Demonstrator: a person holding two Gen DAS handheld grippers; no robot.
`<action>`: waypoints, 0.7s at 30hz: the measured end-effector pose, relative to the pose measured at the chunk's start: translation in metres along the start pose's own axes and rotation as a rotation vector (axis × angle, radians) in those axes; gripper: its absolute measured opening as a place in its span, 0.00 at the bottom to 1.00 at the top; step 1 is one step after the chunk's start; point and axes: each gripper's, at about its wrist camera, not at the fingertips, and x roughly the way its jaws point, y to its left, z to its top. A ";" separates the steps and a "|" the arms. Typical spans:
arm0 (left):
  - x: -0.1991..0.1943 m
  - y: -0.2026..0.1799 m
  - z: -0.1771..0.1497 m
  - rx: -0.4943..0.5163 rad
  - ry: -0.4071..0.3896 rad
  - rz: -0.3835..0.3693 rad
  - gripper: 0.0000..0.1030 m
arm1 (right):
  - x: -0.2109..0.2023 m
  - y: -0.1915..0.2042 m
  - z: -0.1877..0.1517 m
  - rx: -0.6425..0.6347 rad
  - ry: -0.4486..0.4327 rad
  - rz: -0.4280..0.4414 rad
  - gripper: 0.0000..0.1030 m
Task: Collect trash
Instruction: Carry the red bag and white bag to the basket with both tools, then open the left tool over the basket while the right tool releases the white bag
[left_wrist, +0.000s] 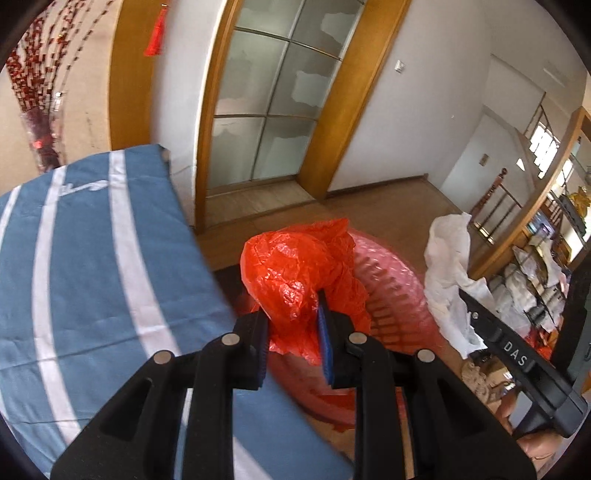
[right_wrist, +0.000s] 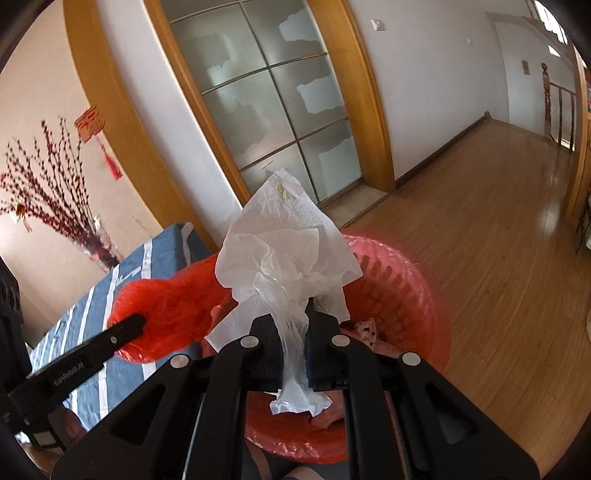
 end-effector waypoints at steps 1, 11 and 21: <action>0.003 -0.005 0.000 0.005 0.003 -0.010 0.23 | 0.001 -0.001 0.001 0.005 -0.002 0.001 0.09; 0.039 -0.024 -0.010 0.010 0.061 -0.020 0.42 | 0.016 -0.023 0.004 0.101 0.022 0.033 0.35; 0.025 0.004 -0.026 0.003 0.052 0.055 0.58 | -0.004 -0.030 -0.003 0.108 -0.017 -0.015 0.53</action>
